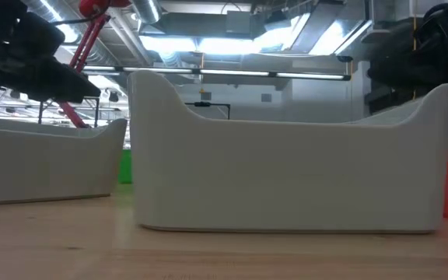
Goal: Stack baskets by color
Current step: Stack the bottom green bin on the top green bin
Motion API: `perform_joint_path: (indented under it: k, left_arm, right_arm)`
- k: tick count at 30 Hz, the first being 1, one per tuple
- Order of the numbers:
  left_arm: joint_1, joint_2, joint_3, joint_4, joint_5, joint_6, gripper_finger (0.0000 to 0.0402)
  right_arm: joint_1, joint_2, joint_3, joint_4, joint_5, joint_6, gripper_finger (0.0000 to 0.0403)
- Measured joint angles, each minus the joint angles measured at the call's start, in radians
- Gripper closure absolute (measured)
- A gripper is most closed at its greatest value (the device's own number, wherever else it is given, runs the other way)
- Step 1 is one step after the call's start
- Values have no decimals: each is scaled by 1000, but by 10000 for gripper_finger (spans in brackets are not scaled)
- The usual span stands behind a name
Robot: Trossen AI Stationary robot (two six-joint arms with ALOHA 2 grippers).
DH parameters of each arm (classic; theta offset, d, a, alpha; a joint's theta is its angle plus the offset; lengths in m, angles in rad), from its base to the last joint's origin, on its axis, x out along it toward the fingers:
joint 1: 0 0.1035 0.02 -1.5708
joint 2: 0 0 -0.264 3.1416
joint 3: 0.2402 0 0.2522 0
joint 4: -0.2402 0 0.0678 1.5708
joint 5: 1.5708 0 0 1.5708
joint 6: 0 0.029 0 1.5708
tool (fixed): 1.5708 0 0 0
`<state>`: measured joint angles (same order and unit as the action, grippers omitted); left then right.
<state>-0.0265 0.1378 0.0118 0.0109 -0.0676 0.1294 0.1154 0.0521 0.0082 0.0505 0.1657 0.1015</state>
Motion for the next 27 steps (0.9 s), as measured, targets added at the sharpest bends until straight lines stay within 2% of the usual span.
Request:
perform_joint_path:
  k: [4,8,15,21,24,27]
  left_arm:
    - [0,0,0,0,0,38,401]
    - [0,0,0,0,1,-26,401]
    - [0,0,-1,7,1,-40,401]
    - [0,0,-2,98,0,-78,401]
    - [0,0,-2,174,-10,-194,401]
    - [0,0,-2,261,-74,-268,401]
  right_arm:
    - [0,0,0,5,19,-1,298]
    - [0,0,0,33,58,-17,298]
    - [0,0,0,197,122,135,298]
    - [0,0,0,236,121,-32,298]
    - [0,0,0,225,40,-31,298]
    - [0,0,0,281,-35,-15,298]
